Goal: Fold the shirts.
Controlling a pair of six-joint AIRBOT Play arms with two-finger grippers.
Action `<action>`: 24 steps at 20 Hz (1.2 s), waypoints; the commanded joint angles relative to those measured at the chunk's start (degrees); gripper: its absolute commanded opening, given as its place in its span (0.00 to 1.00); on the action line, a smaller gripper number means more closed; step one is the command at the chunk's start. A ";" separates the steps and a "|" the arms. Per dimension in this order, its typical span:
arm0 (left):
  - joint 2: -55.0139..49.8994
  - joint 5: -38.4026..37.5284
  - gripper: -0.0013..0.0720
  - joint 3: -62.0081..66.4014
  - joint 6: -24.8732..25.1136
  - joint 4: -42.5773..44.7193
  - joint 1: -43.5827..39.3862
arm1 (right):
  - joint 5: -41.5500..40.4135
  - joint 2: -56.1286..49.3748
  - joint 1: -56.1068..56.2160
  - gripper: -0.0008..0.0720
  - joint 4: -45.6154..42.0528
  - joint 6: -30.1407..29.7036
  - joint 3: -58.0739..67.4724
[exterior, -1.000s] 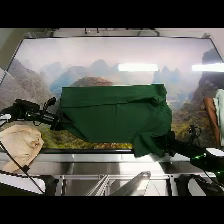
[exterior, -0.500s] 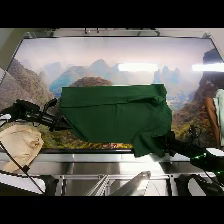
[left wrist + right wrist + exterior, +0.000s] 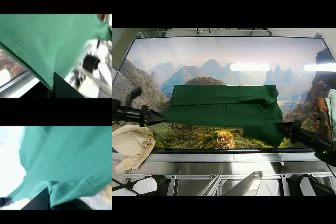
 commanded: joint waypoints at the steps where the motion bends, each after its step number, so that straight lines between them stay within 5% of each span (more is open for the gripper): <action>1: 8.17 -0.63 0.05 0.00 -1.36 -0.13 8.15 | 9.64 2.21 -12.22 0.03 -1.44 1.90 4.96; 9: 8.63 2.47 0.05 0.02 -0.33 -0.50 1.31 | 14.60 0.42 -12.90 0.04 -0.76 -3.69 4.94; 14: 5.16 1.05 0.05 0.07 -0.33 -0.52 1.33 | 1.75 -2.56 -3.23 0.04 2.84 -5.95 4.94; 19: -3.13 -2.29 0.05 1.73 -0.33 -1.05 1.27 | -16.15 -20.65 14.05 0.04 19.37 -22.58 8.46; 21: -6.78 -4.33 0.05 5.79 -0.98 -1.07 0.28 | -16.98 -31.58 16.81 0.04 23.26 -29.51 14.78; 24: -12.98 -5.79 0.05 12.33 -1.22 -0.96 -3.93 | -16.68 -45.44 18.14 0.04 22.99 -31.41 24.37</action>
